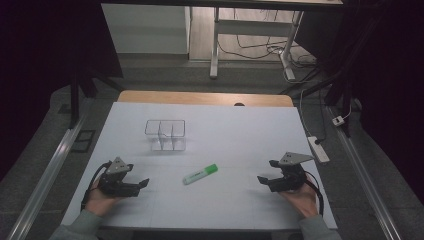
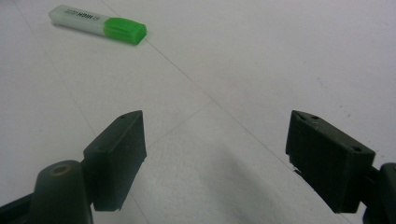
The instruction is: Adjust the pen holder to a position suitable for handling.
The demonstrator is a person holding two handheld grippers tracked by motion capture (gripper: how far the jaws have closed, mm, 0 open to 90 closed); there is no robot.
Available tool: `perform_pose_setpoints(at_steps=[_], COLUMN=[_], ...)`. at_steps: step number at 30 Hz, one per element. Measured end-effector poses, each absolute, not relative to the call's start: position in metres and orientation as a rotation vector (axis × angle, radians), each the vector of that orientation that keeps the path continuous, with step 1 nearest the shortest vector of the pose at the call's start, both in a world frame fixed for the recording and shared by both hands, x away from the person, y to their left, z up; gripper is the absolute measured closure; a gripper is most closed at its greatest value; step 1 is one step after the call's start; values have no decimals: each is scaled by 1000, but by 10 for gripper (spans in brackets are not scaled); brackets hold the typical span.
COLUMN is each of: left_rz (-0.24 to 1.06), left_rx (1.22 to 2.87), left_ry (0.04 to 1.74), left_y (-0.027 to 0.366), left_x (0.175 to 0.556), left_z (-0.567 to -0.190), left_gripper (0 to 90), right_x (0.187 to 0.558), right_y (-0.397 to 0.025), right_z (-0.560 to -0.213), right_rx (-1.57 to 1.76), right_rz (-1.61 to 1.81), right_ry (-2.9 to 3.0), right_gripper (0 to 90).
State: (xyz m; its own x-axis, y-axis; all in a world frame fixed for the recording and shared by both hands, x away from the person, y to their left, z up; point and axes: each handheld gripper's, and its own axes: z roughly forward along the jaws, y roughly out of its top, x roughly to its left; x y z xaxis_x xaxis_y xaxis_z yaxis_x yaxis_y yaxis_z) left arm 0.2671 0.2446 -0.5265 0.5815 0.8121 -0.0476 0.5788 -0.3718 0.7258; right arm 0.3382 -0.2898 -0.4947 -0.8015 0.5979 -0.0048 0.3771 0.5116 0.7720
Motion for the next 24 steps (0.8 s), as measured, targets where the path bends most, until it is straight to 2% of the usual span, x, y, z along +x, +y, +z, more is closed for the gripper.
perform_pose_setpoints(at_steps=[24], left_rz=[433], left_rx=[2086], left_ry=[1112], left_y=[247], left_x=[283], left_z=[-522], left_gripper=[179], right_x=[340], right_y=[-290], right_z=[-497], right_rx=[859], right_rz=[1160], right_ry=[2491], right_gripper=[201])
